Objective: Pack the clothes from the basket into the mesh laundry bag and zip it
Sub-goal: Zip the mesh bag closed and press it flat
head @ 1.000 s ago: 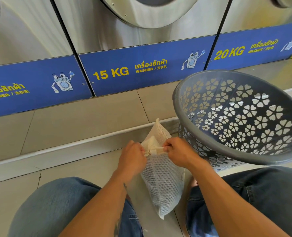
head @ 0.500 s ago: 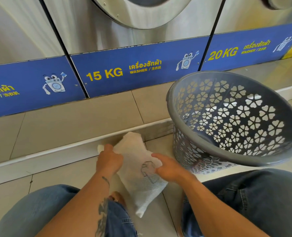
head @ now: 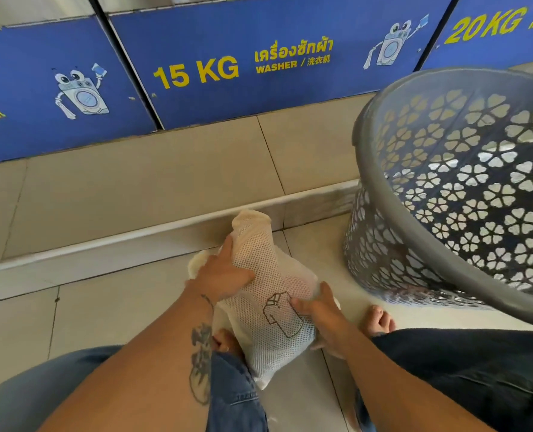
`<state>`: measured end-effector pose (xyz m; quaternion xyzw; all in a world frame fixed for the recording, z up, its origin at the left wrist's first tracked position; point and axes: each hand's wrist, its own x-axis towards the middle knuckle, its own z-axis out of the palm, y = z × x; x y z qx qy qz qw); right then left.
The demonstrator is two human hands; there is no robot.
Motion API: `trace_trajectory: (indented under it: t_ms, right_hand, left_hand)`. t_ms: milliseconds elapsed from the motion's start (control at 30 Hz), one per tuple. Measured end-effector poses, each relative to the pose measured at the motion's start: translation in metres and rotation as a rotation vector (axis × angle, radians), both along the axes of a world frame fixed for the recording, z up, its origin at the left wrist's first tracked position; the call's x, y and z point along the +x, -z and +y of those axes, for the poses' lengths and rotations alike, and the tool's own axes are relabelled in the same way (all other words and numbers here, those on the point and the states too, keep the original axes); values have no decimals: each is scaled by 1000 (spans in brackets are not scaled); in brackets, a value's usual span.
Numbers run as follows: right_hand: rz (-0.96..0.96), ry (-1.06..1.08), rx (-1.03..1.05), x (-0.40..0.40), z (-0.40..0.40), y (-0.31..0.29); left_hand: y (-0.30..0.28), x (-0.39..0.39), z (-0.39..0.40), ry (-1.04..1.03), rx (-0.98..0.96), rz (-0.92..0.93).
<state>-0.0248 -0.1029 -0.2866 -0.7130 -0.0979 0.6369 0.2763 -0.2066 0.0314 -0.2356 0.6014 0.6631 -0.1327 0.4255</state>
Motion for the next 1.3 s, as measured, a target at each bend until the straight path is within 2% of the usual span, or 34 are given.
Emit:
trace_trajectory:
  t_ms: [167, 300, 400, 500, 633, 767, 867, 1000, 1067, 1167, 1233, 1300]
  right_hand:
    - [-363, -151, 192, -18, 20, -24]
    - [-623, -284, 425, -19, 40, -86]
    - [-771, -372, 544, -18, 57, -147]
    - [-904, -444, 641, -24, 72, -208]
    - [-963, -558, 711, -32, 100, -281]
    - [-1023, -500, 746, -14, 169, -301]
    - [-1007, -462, 746, 5, 235, -264]
    - [-1006, -724, 468, 20, 293, -155]
    - [-1049, -744, 390, 27, 306, -119]
    - [-1028, -801, 345, 31, 319, -125]
    - [-968, -880, 285, 37, 322, -141]
    - [-908, -932, 228, 44, 320, -167]
  left_hand:
    - [-22, -9, -9, 56, 227, 43]
    - [-38, -24, -29, -68, 381, 29]
    - [-72, -23, -44, -146, 472, -88]
    - [-119, -23, -45, -357, 624, -286]
    - [-175, -20, -29, -589, 779, -459]
    - [-207, -2, 39, -673, 870, -535]
    - [-183, 8, 104, -607, 837, -511]
    - [-105, 21, 157, -273, 571, -338]
    - [-75, 26, 176, -204, 450, -248]
    - [-66, 17, 198, -352, 286, -187]
    - [-83, 10, 203, -310, 184, -122]
    - [-116, 4, 201, -209, 164, 4]
